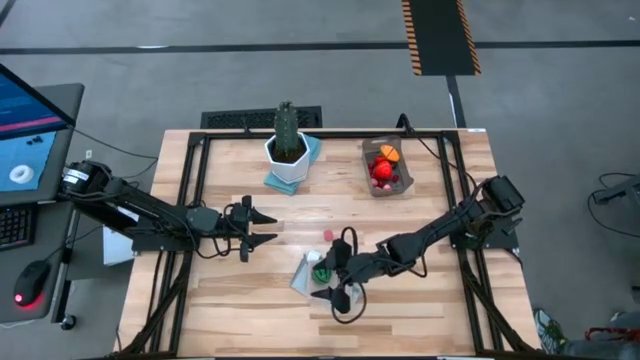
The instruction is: Pick and placing Produce into tupperware
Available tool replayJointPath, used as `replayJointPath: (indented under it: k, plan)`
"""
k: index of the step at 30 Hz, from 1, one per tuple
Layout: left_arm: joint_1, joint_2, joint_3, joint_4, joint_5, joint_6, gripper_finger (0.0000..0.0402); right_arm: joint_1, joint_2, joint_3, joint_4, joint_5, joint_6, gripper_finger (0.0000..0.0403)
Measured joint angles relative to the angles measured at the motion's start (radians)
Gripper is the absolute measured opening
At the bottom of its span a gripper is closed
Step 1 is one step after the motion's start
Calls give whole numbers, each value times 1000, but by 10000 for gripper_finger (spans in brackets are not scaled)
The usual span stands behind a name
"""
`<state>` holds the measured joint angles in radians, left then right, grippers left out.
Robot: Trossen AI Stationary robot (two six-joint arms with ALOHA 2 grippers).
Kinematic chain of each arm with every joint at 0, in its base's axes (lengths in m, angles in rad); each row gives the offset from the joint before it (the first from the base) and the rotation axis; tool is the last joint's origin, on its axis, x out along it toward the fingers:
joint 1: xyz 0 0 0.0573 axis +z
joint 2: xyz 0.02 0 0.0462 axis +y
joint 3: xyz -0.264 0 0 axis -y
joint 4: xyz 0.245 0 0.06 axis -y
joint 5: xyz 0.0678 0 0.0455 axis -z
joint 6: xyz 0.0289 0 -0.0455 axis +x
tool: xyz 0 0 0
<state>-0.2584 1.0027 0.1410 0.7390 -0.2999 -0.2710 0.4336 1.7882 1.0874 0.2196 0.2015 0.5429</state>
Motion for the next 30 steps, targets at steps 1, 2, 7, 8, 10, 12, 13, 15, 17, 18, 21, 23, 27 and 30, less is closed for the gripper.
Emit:
replayJointPath:
  k: [1,2,7,8,10,12,13,15,17,18,21,23,27,30]
  plan:
    - [0,0,0,0,0,0,213,-4,0,0,-2,4,15,395]
    - [0,0,0,0,0,0,213,-7,0,-1,-4,4,16,395]
    - [0,0,0,-7,0,0,213,-11,1,-13,-5,10,0,395]
    - [0,0,0,-7,0,0,213,-10,1,-13,0,11,5,395]
    - [0,0,0,-7,0,0,213,-10,1,-12,6,13,7,396]
    - [0,0,0,-7,0,0,213,-13,1,-12,1,19,7,399]
    - [0,0,0,-7,0,0,213,-16,1,-12,-2,19,2,399]
    - [0,0,0,-7,0,0,213,-17,1,-12,-2,17,-17,399]
    - [0,0,0,-7,1,0,213,-17,1,-12,3,12,-20,399]
    - [0,0,0,-7,1,0,213,-16,1,-12,3,10,-21,400]
    - [0,0,0,-7,1,1,213,-7,1,-12,9,3,-59,400]
    - [0,0,0,-7,1,1,213,-4,1,-12,15,2,-62,400]
    - [0,0,0,-7,1,1,213,-4,1,-12,27,1,-65,400]
    - [0,0,0,-7,1,7,213,-2,1,-12,64,2,-100,400]
